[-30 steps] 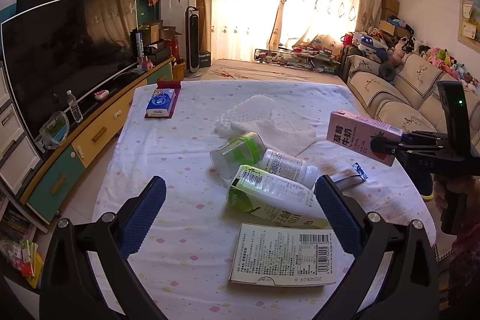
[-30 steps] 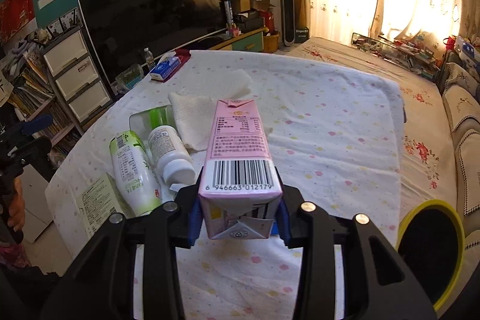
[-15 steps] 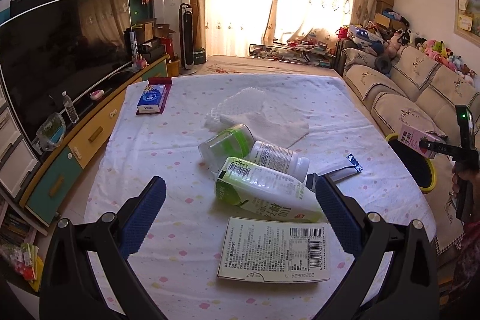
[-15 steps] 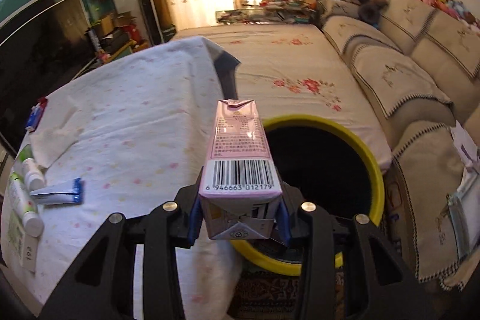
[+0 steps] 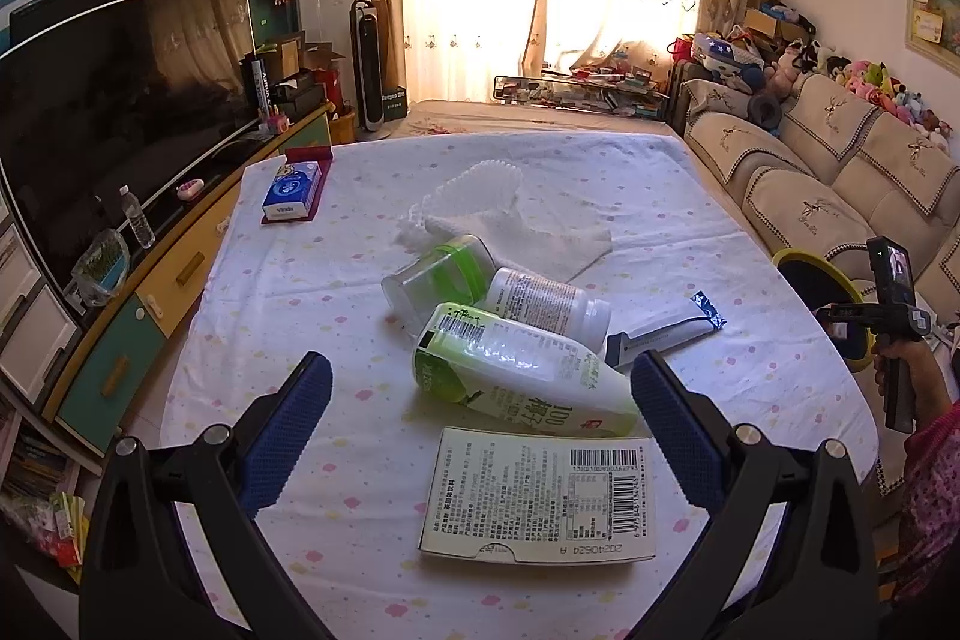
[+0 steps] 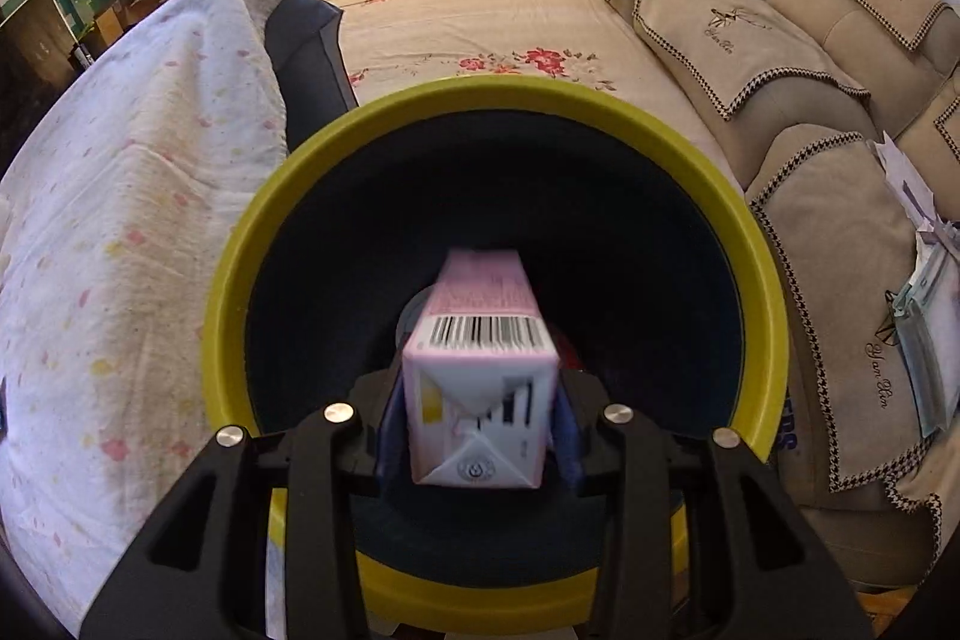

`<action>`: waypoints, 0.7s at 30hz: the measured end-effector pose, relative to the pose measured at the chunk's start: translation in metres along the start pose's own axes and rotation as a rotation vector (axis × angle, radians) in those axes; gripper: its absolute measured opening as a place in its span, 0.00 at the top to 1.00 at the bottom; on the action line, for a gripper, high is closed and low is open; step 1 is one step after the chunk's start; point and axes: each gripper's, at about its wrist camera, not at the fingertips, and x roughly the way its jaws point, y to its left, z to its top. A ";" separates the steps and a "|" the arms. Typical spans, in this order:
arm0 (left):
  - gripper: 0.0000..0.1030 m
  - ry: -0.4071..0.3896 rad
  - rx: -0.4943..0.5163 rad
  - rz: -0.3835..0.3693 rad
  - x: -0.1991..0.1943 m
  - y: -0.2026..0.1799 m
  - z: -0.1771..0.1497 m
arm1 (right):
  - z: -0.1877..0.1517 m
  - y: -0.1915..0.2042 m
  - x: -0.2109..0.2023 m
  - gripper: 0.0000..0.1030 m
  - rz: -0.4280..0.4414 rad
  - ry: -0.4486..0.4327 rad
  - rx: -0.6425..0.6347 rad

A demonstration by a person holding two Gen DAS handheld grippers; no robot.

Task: Collect trash
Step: 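Carry the pink carton over the yellow bin and open the right gripper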

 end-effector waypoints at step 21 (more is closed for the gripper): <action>0.05 0.137 0.045 -0.053 0.037 -0.013 -0.028 | -0.007 0.029 -0.051 0.44 0.047 -0.105 -0.069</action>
